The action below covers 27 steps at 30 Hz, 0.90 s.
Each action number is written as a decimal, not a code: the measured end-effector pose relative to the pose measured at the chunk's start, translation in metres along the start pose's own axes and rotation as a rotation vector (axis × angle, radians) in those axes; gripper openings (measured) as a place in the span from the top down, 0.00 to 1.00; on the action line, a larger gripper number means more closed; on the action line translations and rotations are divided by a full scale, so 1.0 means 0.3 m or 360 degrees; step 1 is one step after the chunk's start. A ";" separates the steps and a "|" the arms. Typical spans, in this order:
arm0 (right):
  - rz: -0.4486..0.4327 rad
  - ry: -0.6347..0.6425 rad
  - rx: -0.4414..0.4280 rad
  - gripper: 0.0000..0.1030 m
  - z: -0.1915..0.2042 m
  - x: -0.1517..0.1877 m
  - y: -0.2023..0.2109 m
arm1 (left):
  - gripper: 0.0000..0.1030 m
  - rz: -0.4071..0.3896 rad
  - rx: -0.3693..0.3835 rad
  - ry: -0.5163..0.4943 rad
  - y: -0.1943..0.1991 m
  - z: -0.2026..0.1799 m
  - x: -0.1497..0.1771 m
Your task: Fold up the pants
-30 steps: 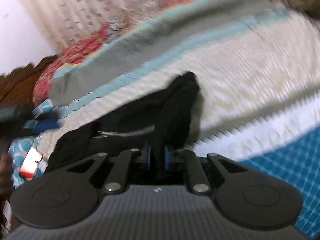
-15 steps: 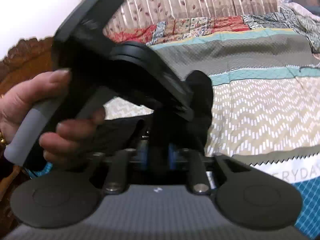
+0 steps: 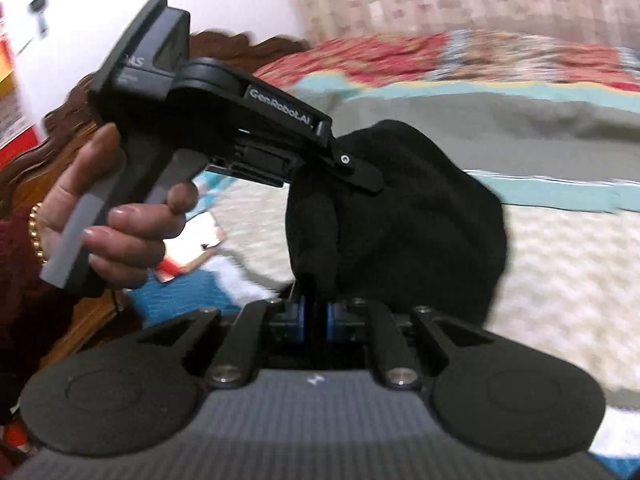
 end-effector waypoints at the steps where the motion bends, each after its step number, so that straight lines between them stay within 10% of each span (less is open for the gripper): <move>1: 0.0020 0.0022 -0.0030 0.88 0.018 -0.019 -0.045 | 0.87 -0.0011 -0.0033 0.0039 0.014 0.051 0.000; 6: 0.0273 0.0148 -0.0158 0.82 0.149 0.006 -0.328 | 0.80 0.0030 -0.0264 0.0216 -0.054 0.315 0.058; 8: 0.0421 0.0192 -0.0207 0.56 0.156 0.068 -0.444 | 0.67 0.0092 -0.0330 0.0338 -0.133 0.412 0.100; 10: 0.0406 0.0282 -0.0207 0.56 0.171 0.101 -0.459 | 0.39 0.0045 -0.0337 0.0436 -0.163 0.473 0.138; 12: 0.0387 0.0330 -0.0242 0.46 0.186 0.073 -0.411 | 0.39 -0.0013 -0.0259 0.0485 -0.136 0.488 0.148; 21: 0.0080 0.0074 -0.0118 0.47 0.002 -0.007 -0.178 | 0.38 -0.0217 -0.0008 0.0439 0.061 0.451 0.219; 27: 0.0380 0.0026 -0.0034 0.65 -0.014 0.171 -0.336 | 0.34 -0.0084 -0.0395 0.0096 -0.089 0.425 0.353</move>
Point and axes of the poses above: each gripper's, at about its wrist camera, not at the fingertips, and y roughly against the way its jaws point, z to its left, x to its underside, the point moved 1 cm from there along -y, roughly the way its jaws point, and after that the axes turned 13 degrees about y, right-handed, at the moved point
